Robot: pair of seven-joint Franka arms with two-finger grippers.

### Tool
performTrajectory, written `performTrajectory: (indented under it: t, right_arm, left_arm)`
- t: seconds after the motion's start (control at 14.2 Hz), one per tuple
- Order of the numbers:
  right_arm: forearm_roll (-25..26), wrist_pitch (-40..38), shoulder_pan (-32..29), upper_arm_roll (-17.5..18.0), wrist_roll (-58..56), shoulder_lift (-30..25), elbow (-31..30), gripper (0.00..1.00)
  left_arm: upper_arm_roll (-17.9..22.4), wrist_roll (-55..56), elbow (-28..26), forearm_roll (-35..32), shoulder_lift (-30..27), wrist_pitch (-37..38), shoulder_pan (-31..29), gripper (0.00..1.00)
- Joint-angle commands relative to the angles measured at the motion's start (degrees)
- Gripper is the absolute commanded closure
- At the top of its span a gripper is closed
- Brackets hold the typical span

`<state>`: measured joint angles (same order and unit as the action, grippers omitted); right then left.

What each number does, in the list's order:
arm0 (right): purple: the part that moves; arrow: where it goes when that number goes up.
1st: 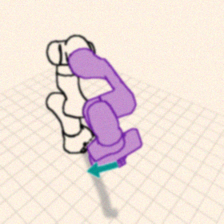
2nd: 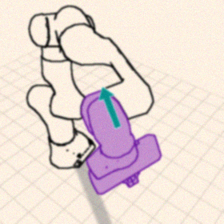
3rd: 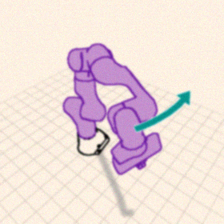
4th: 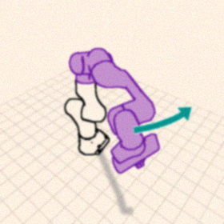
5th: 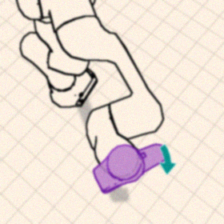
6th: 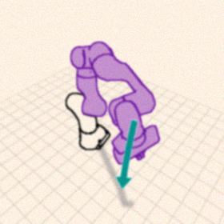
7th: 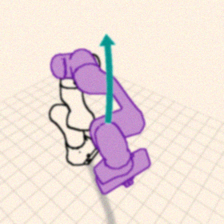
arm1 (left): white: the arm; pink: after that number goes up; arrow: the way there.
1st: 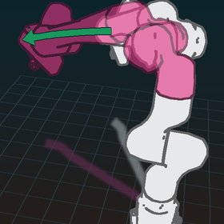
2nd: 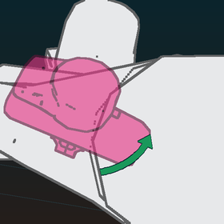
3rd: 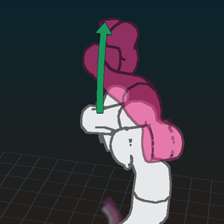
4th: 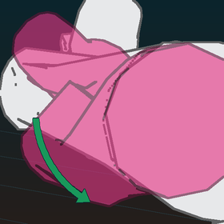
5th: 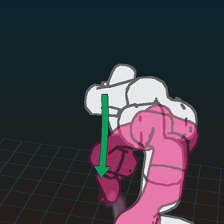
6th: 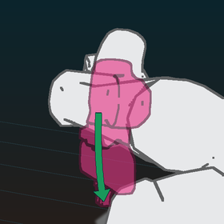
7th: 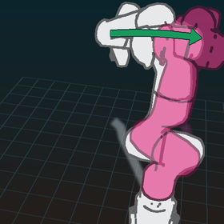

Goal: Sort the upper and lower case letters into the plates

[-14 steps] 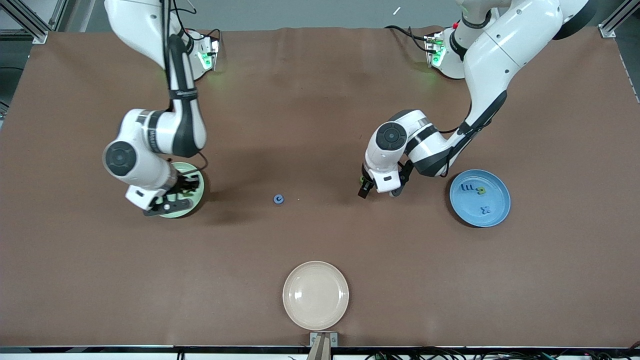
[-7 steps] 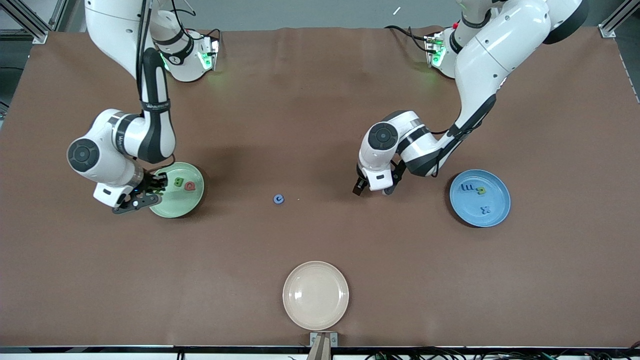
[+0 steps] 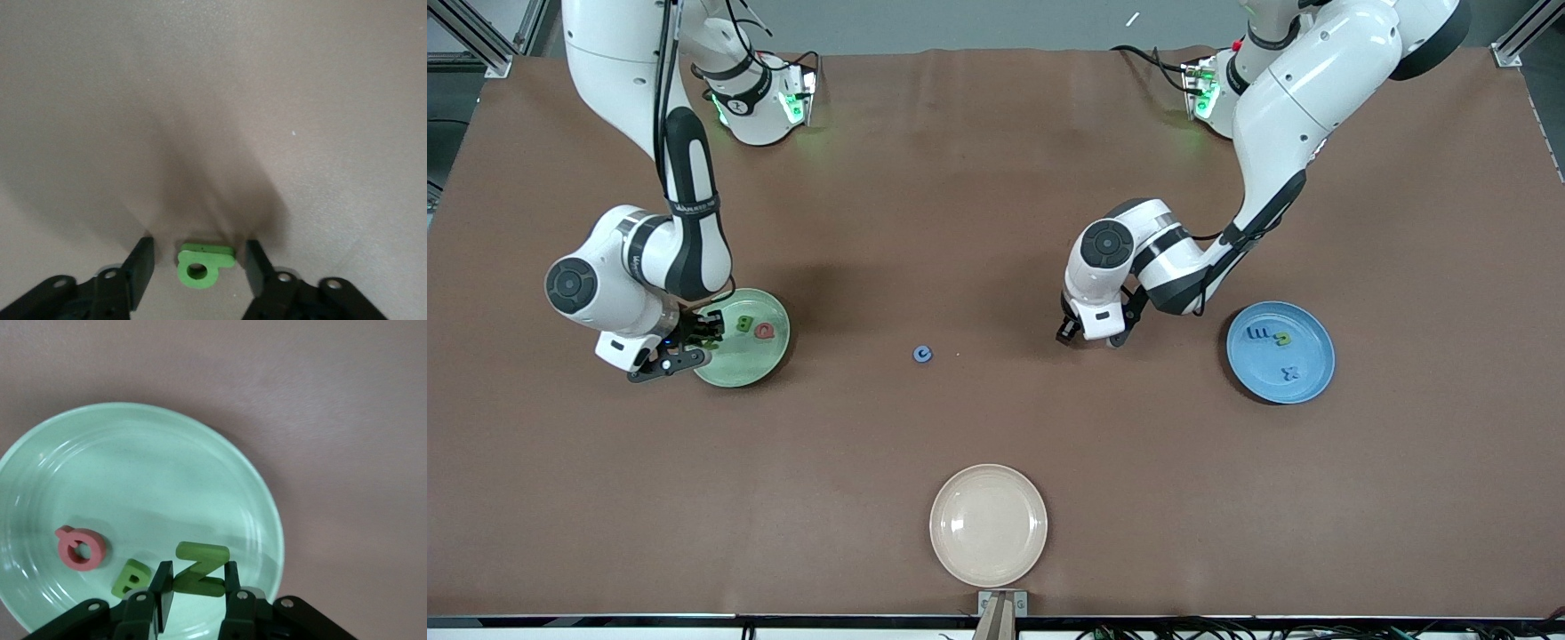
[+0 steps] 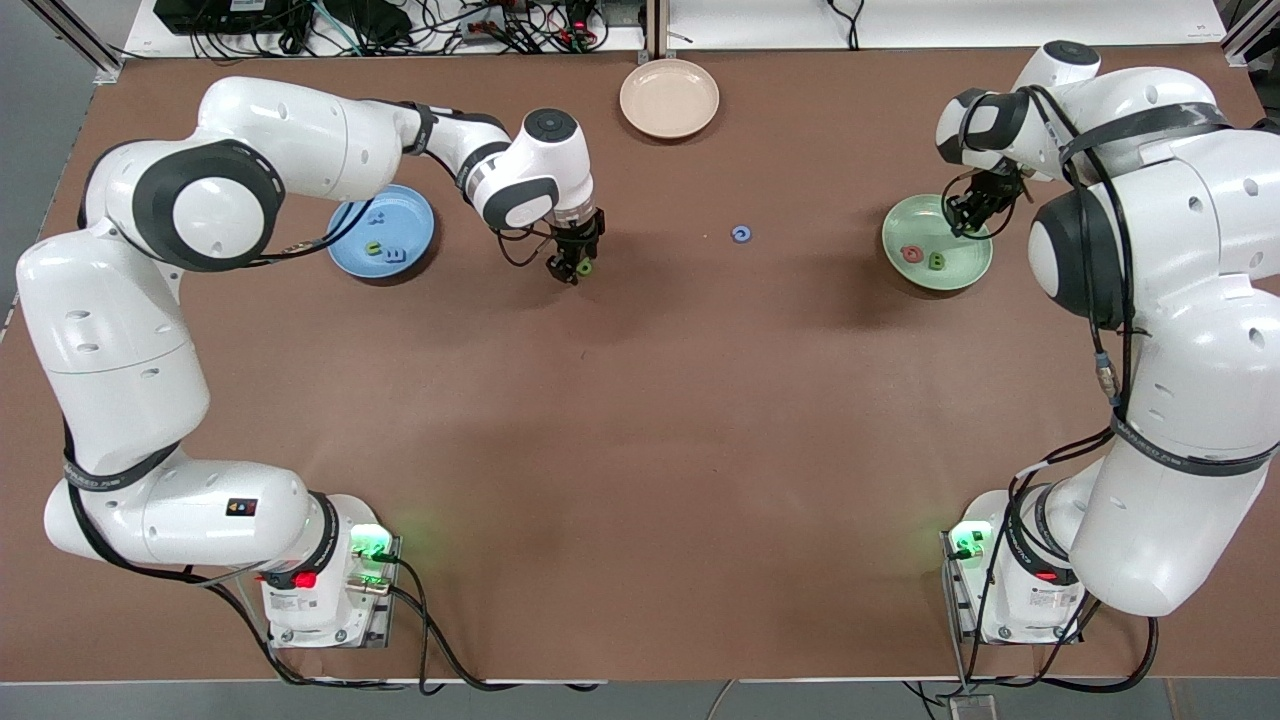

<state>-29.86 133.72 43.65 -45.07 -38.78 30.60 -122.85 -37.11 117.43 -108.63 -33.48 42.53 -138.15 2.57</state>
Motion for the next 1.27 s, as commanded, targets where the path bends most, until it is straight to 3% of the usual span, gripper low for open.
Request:
performTrajectory:
  t: [0.0, 0.14, 0.28, 0.49, 0.85, 0.92, 1.2]
  right_arm:
    - [-1.86, 0.75, -2.96, 3.15, -1.30, -0.02, 0.07, 0.97]
    - [-2.13, 0.67, -3.04, 3.24, -1.30, 0.08, 0.33, 0.78]
    - [-2.13, 0.32, -3.31, 3.24, -1.21, -0.01, 0.60, 0.02]
    - [-2.13, -1.78, -3.75, 3.06, -0.78, -0.36, 2.61, 0.00]
    - [-2.13, -9.69, -1.04, 2.97, 9.12, -0.89, 7.53, 0.00]
    - [-2.13, -10.66, 0.98, 2.97, 13.16, -0.98, 8.15, 0.00]
    - [-2.31, -9.97, 9.50, 3.24, 32.31, -0.81, 10.00, 0.00]
  left_arm:
    - [0.46, 1.05, -0.18, -0.62, 0.00, -1.06, 0.60, 0.47]
    - [0.46, 1.05, -0.27, -0.62, 0.00, -1.77, 0.60, 0.58]
    - [0.46, 0.78, -0.18, -0.71, 0.00, -1.86, 0.60, 0.71]
    - [0.46, -0.27, 0.17, -0.80, -0.78, -1.86, -0.45, 0.82]
    - [-1.03, -7.11, 0.00, 0.25, -6.57, 0.07, -5.18, 0.86]
    - [-1.99, -11.04, -0.27, 0.25, -7.63, 0.34, -7.90, 0.87]
    - [-11.92, -28.61, -1.06, 0.17, -8.17, 6.39, -25.64, 0.87]
